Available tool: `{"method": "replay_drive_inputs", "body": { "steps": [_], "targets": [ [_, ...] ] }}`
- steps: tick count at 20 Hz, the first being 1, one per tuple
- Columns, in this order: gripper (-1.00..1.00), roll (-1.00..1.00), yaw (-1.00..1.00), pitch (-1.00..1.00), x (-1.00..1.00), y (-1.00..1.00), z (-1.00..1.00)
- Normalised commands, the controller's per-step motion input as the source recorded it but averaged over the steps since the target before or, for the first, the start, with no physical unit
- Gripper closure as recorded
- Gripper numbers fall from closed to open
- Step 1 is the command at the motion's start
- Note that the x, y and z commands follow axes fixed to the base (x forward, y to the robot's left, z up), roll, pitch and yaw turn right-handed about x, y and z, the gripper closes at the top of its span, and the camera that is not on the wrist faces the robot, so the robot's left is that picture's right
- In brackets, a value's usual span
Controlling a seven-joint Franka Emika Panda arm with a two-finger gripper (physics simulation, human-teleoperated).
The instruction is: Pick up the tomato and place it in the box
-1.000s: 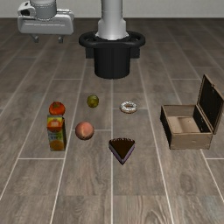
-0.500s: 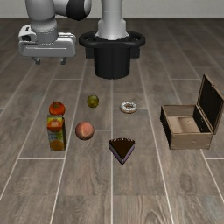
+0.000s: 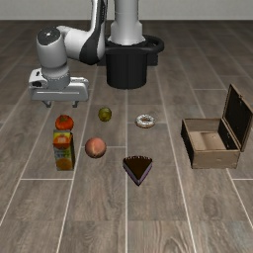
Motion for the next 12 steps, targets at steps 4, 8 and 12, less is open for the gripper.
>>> {"method": "replay_drive_inputs", "body": {
  "steps": [4,8,12],
  "targets": [
    [-1.0,0.0,0.0,0.0,0.0,0.0,-1.0],
    [-1.0,0.0,0.0,0.0,-0.5,0.0,-0.5],
    [1.0,0.0,0.0,0.0,-0.25,-0.25,-0.25]
  ]
}}
